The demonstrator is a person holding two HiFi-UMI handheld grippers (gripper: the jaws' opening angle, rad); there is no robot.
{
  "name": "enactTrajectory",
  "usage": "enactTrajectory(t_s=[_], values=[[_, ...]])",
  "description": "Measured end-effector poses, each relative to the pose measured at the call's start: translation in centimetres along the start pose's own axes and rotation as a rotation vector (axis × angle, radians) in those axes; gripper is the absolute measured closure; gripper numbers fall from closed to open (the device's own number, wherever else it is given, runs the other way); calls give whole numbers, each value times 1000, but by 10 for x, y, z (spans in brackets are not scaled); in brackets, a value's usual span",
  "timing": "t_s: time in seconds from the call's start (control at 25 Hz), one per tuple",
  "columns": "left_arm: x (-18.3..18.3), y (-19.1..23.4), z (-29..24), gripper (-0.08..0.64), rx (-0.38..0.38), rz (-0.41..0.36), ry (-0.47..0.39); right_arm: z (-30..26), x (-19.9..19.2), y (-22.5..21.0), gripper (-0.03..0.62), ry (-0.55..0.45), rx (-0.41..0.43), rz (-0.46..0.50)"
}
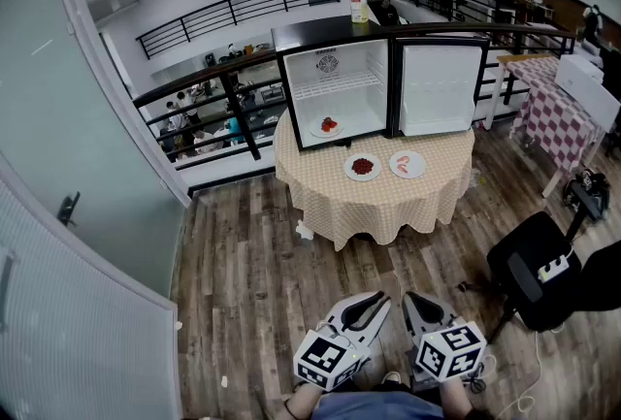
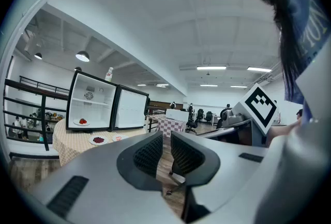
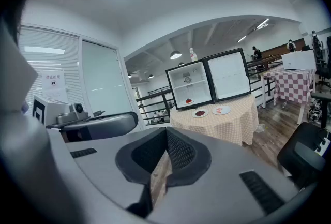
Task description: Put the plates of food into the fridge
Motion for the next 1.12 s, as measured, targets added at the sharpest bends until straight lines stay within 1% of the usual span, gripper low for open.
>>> enactTrajectory(t_s=[0.44, 0.72, 0.96, 1.12], values=[[4, -3, -15, 514, 11, -10, -5, 3, 8, -16, 575, -25, -14, 12], [6, -14, -36, 514, 19, -14, -10, 11, 8, -38, 575, -25, -2, 27], [-4, -23, -57, 512, 52, 5, -27, 24, -1, -61, 575, -10, 13, 38], [-15, -30, -60, 514, 81, 40, -18, 28, -5, -69, 575, 9, 37, 27]])
Point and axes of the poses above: the fingertips, and each gripper's own axes: z backward along the fingers, y to its left, x out of its top, the point moved 3 cm from there along z, backward along the fingers, and after that the axes turned 8 degrees about z, right-handed, at the moved point
